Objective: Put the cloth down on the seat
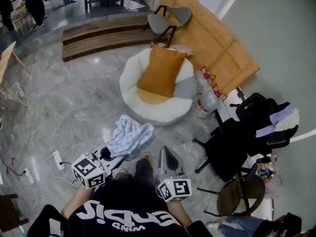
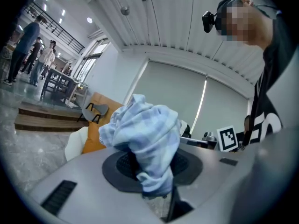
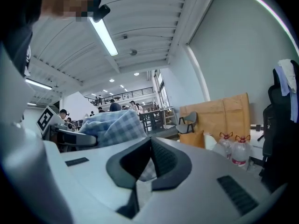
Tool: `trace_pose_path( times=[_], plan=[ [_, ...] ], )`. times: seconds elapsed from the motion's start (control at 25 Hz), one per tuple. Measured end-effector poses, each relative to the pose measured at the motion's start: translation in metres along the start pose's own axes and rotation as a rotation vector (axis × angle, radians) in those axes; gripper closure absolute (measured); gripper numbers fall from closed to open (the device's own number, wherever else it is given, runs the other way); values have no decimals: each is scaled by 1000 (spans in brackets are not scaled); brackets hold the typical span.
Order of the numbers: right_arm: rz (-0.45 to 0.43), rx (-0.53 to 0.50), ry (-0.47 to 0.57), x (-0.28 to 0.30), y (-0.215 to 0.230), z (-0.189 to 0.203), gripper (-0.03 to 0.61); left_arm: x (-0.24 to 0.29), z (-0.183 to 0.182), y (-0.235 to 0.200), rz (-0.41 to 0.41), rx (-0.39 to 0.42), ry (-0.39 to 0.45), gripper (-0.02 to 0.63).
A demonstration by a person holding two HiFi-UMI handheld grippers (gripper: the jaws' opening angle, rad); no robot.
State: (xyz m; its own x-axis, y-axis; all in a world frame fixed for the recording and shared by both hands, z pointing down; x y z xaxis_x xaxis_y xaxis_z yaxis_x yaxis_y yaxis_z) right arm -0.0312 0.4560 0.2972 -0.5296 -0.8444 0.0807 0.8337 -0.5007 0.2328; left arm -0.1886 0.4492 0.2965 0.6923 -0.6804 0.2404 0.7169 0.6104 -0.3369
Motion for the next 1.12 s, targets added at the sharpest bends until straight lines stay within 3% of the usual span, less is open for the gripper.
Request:
trace_pose_path(
  times=[0.64, 1.12],
  plan=[
    [-81, 35, -36, 70, 62, -5, 558, 89, -25, -45, 10, -66, -32, 503],
    [-117, 49, -15, 100, 170, -39, 558, 205, -67, -41, 24, -74, -27, 503]
  ],
)
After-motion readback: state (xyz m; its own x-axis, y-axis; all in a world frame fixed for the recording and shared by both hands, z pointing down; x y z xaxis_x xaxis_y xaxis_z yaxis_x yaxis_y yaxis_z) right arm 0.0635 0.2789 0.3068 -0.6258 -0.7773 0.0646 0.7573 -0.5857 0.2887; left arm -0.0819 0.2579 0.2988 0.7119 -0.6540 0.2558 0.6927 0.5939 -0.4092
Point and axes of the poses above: the fingertips, and each gripper's own axes: x forward along the fingers, y to its right, z out of its underside, the point moved 2 cm from there along -x, backward along the fingers, and after that the axes turned 13 degrees about -z, right-handed, at the moved point
